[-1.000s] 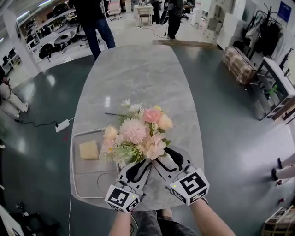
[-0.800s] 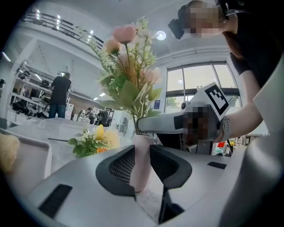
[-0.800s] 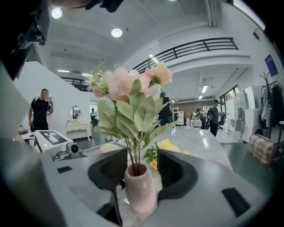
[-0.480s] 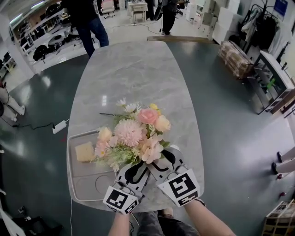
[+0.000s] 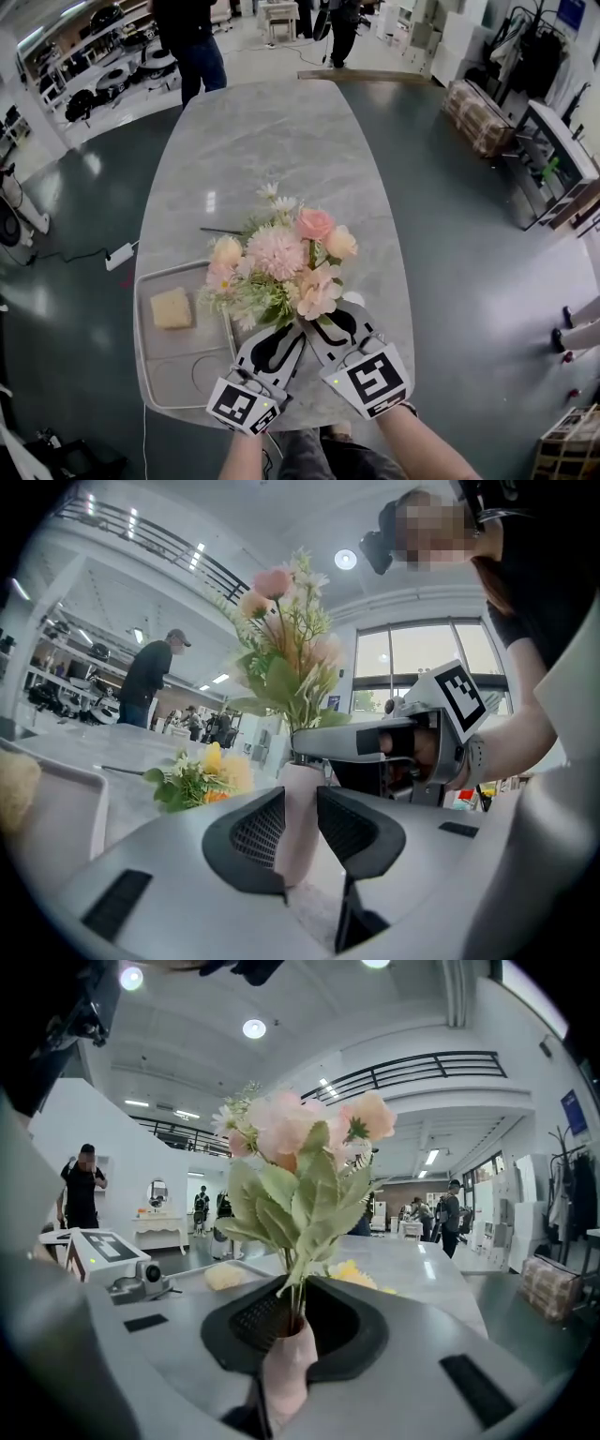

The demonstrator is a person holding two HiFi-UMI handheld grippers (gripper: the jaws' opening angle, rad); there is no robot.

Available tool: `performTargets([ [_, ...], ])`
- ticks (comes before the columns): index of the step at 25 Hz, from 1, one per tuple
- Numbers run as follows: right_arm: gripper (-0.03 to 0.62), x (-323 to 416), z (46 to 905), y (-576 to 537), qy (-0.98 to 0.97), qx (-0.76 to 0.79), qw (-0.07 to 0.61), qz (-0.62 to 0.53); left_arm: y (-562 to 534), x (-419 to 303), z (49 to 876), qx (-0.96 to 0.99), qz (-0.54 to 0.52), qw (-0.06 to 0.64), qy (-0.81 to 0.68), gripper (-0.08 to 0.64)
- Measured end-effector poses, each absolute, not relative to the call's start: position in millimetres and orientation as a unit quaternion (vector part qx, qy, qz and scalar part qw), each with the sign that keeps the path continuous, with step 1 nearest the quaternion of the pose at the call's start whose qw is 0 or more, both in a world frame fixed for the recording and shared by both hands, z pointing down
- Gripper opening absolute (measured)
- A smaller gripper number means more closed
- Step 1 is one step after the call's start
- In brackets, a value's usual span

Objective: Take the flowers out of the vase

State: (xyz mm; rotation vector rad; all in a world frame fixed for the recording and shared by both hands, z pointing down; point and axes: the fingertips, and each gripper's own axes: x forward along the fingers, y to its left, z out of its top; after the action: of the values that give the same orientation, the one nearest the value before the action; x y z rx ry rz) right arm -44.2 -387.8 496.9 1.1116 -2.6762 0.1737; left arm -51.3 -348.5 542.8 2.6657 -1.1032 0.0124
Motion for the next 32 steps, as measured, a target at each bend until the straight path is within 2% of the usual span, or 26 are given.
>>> performTargets([
  [18,0.058,-59,460,-387,-0.922,0.383,0.05,0.034,-332,-79,549,0.91,-0.002,0.146,-0.387,0.098],
  [24,0.058,-57,441,-389,-0.921,0.388,0.029,0.029,-326,-82,542,0.907,0.008,0.144,-0.395,0.017],
  [32,0.058,-43,416,-386,-0.923,0.385,0.01,0.017,-314,-67,530,0.906,0.008,0.143,-0.399,0.014],
])
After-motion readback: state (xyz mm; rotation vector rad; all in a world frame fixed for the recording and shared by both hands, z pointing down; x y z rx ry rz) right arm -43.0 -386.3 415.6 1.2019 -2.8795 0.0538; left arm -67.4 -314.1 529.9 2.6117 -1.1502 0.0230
